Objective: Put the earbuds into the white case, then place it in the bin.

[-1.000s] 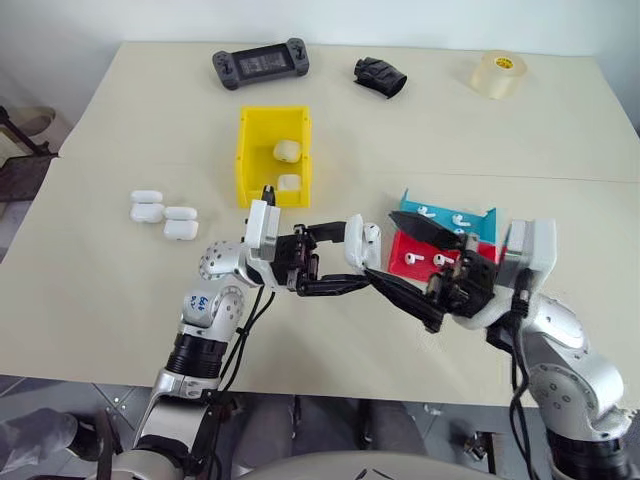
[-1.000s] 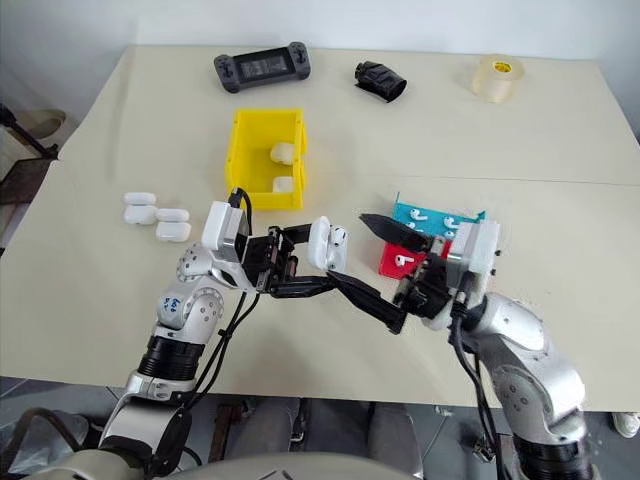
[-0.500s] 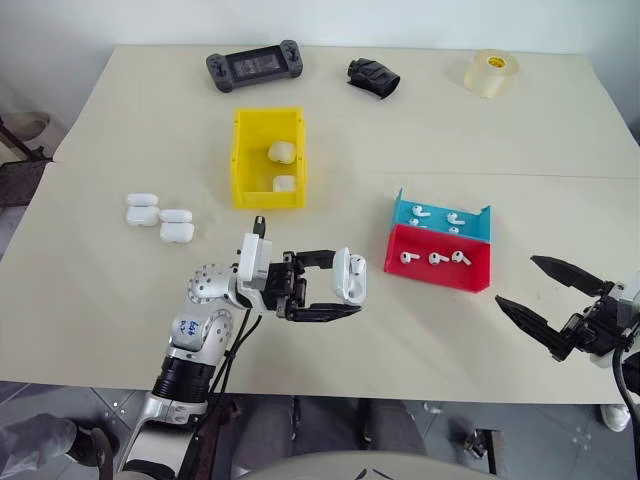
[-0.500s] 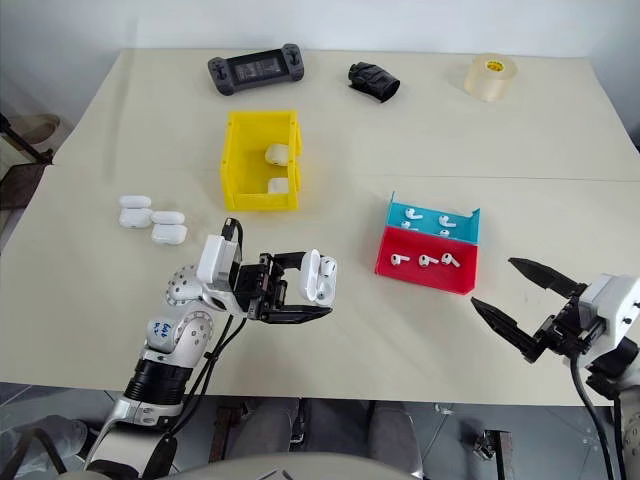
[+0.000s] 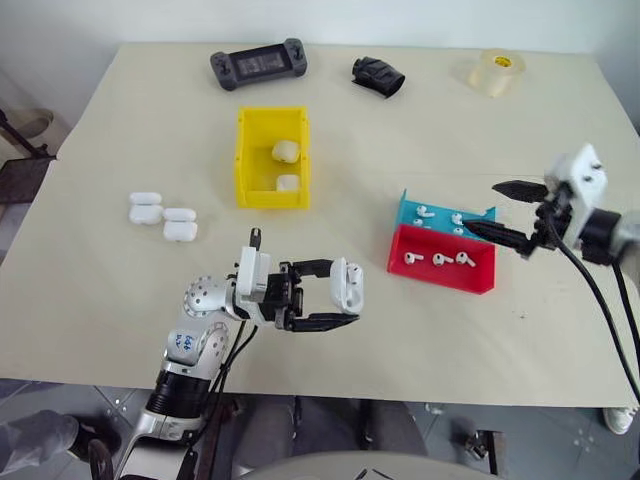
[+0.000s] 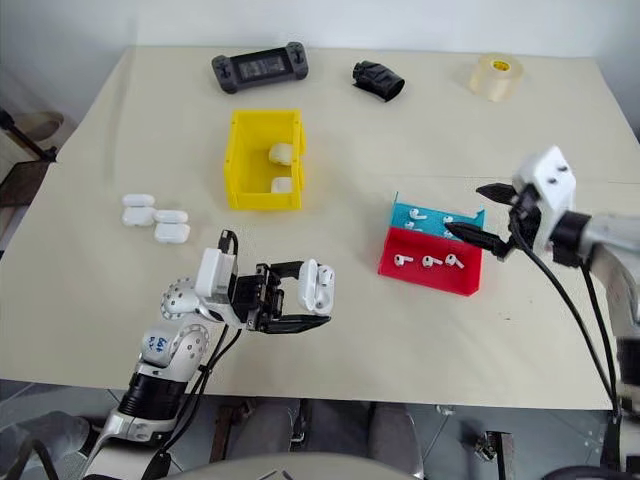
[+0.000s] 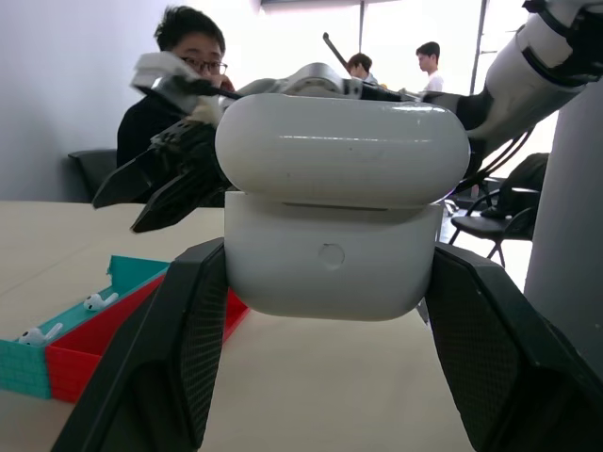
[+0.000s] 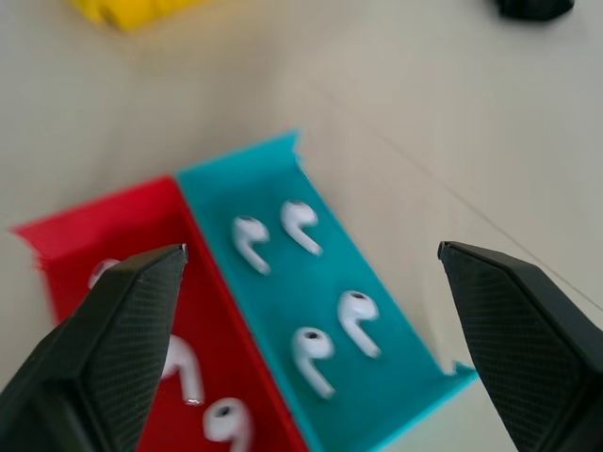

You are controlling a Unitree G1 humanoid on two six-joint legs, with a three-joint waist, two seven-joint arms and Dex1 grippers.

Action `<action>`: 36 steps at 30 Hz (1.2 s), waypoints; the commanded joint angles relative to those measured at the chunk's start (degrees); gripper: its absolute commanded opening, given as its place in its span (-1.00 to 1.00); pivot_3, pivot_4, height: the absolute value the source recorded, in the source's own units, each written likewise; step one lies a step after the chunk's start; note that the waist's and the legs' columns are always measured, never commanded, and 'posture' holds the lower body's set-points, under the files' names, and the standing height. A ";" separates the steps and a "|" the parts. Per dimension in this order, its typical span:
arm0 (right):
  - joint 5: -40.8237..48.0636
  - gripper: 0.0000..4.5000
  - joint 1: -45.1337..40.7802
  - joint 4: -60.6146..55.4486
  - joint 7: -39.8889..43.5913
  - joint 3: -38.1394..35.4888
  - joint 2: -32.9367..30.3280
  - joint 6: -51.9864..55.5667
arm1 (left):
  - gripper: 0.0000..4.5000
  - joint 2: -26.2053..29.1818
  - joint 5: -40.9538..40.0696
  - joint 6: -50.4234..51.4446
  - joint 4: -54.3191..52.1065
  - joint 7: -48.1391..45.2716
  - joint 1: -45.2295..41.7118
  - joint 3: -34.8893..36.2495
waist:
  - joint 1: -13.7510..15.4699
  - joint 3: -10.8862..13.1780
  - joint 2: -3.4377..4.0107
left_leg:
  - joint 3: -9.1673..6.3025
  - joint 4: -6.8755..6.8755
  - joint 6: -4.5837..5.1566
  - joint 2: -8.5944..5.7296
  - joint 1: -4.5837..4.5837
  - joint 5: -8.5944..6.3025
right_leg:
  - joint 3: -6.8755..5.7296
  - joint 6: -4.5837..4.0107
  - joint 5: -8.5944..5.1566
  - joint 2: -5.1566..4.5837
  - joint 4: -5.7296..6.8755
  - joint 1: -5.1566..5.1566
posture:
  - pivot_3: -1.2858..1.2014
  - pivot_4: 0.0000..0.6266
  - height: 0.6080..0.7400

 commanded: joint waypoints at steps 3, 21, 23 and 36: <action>-11.65 0.99 -12.03 14.03 7.00 11.49 -0.37 -2.13 | 0.23 -0.82 0.11 -1.68 -2.52 1.29 1.03 -0.49 | -0.04 0.02 0.03 | -0.04 -0.05 -0.01 0.00 -0.04 -0.01 | -0.05 0.00 0.00 0.01 0.02 -0.06 | 0.03 -0.52 1.00; -31.27 0.99 -35.21 53.17 14.92 21.42 14.65 -22.33 | 0.23 -1.54 0.85 -3.68 -2.71 3.38 2.27 -1.01 | -1.41 0.05 0.08 | -0.01 -0.05 -0.04 -0.09 -0.09 0.00 | -0.14 0.02 0.01 0.05 0.38 -0.14 | 0.03 -0.52 1.00; -32.08 0.99 -35.54 54.34 15.32 21.29 15.43 -22.90 | 0.23 -1.42 0.85 -3.69 -3.07 3.70 2.51 -0.94 | -1.43 0.05 0.08 | 0.00 -0.05 -0.04 -0.09 -0.09 0.00 | -0.14 0.02 0.01 0.05 0.42 -0.16 | 0.03 -0.52 1.00; -35.98 0.31 -36.08 58.87 14.59 20.74 17.04 -26.96 | 0.23 -0.63 0.78 -3.66 -3.87 4.53 2.55 -0.83 | -1.43 0.04 0.08 | 0.01 0.07 -0.10 -0.09 0.05 0.02 | -0.10 0.02 0.01 0.05 0.60 -0.08 | 0.03 -0.52 1.00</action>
